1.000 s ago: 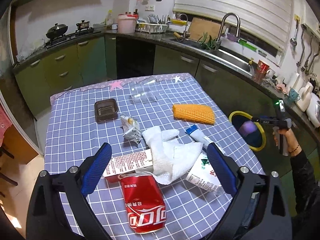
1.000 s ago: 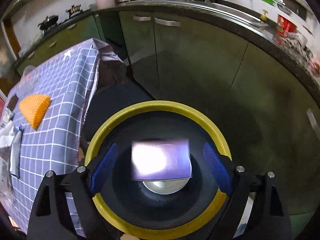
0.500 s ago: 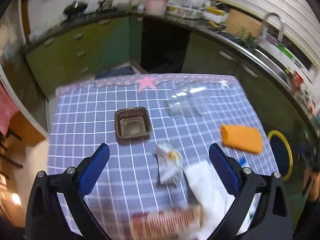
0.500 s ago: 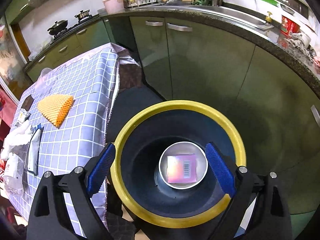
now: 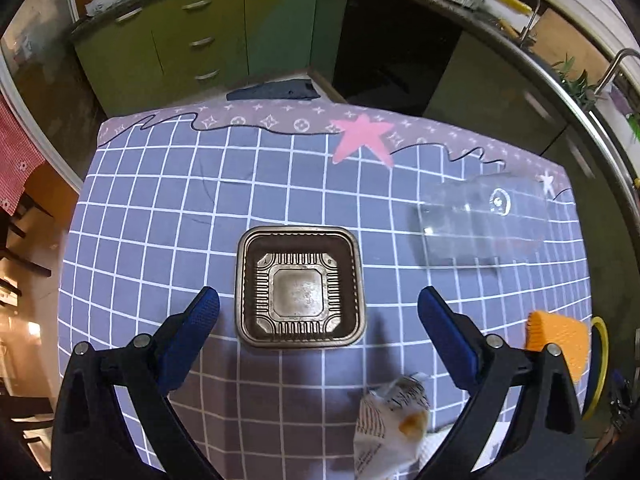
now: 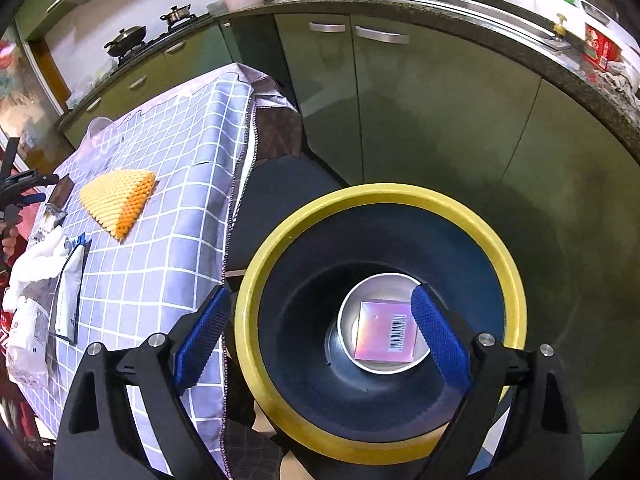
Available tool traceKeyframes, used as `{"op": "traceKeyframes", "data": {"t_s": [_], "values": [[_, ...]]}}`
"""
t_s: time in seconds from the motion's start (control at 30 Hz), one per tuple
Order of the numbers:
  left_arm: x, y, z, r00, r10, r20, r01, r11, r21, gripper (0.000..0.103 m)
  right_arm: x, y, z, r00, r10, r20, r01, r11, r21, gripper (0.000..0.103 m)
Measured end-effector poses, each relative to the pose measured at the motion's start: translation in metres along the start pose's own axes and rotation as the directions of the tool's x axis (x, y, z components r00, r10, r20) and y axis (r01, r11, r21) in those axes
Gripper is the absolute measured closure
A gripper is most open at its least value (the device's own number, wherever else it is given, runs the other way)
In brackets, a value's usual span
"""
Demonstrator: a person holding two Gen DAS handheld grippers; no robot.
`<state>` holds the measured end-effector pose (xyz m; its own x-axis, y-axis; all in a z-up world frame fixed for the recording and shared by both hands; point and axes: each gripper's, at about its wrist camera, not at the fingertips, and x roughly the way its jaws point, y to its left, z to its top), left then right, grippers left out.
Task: Collect trash
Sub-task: 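Grasp the brown plastic tray with the left gripper, then carry the brown tray over the bin and open the left gripper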
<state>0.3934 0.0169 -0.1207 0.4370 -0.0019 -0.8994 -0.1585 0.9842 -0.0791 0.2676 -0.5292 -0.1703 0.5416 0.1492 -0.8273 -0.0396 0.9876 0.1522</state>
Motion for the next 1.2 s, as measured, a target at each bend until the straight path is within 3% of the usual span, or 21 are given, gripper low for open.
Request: {"op": "traceKeyframes", "data": {"t_s": [0.13, 0.2, 0.27, 0.67, 0.83, 1.07, 1.2], "values": [[0.009, -0.003, 0.001, 1.0, -0.003, -0.026, 0.003, 1.0, 0.005, 0.013, 0.005, 0.004, 0.0, 1.0, 0.008, -0.013, -0.008, 1.0, -0.007, 0.013], [0.013, -0.004, 0.002, 0.999, 0.0, -0.034, 0.001, 1.0, 0.011, 0.03, 0.008, 0.006, -0.001, 1.0, 0.01, -0.019, -0.01, 1.0, -0.009, 0.012], [0.016, -0.003, 0.002, 0.999, 0.0, -0.045, 0.001, 1.0, 0.013, 0.035, 0.009, 0.006, -0.001, 1.0, 0.012, -0.023, -0.012, 1.0, -0.011, 0.012], [0.029, -0.001, 0.007, 0.997, -0.002, -0.079, 0.002, 1.0, 0.006, 0.035, 0.011, 0.006, -0.004, 0.999, 0.014, -0.036, -0.015, 1.0, -0.006, 0.012], [0.028, 0.0, 0.009, 0.998, 0.008, -0.056, -0.007, 1.0, 0.026, 0.036, 0.007, 0.004, -0.005, 0.999, 0.012, -0.033, -0.012, 1.0, -0.005, 0.012], [-0.017, -0.012, 0.001, 1.0, -0.017, -0.002, 0.017, 0.997, 0.078, 0.037, -0.008, 0.002, -0.009, 1.0, 0.015, -0.007, -0.015, 1.0, 0.0, 0.012], [-0.056, -0.043, -0.014, 0.998, -0.056, 0.029, 0.05, 0.983, 0.174, 0.037, -0.025, -0.003, -0.015, 1.0, 0.013, 0.026, -0.013, 1.0, 0.01, 0.012]]}}
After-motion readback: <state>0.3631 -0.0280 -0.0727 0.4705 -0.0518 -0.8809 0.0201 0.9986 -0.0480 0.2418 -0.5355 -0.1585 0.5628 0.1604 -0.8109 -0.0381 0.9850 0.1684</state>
